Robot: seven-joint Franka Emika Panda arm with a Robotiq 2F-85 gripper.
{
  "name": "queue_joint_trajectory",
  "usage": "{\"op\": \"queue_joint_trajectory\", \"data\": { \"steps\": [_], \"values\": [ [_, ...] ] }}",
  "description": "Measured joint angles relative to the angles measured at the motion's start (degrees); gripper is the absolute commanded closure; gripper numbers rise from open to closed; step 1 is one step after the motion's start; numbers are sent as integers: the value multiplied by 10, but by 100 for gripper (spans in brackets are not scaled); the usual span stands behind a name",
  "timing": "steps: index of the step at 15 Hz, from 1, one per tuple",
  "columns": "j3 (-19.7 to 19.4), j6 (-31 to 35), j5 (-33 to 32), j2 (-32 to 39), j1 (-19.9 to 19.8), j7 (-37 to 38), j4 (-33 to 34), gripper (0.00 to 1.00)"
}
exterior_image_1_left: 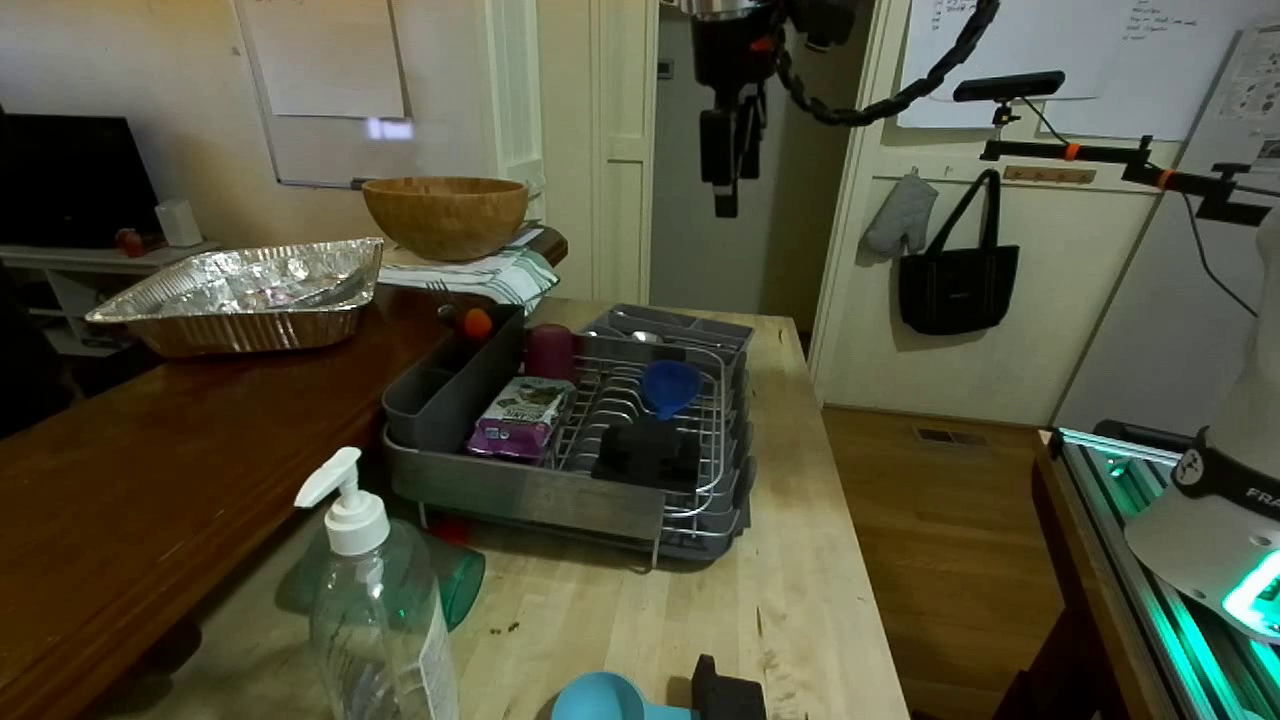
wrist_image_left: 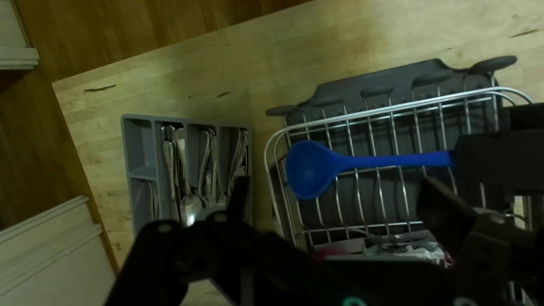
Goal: Put the blue cup into the dishwasher
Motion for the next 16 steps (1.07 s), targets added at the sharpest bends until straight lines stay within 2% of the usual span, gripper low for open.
{"op": "queue_joint_trajectory", "data": {
  "steps": [7,13,16],
  "values": [
    [-2,-13,-3,94,32,32,106,0],
    [-6,-15,-2,109,38,32,126,0],
    [-6,-9,10,133,43,27,157,0]
  ]
}}
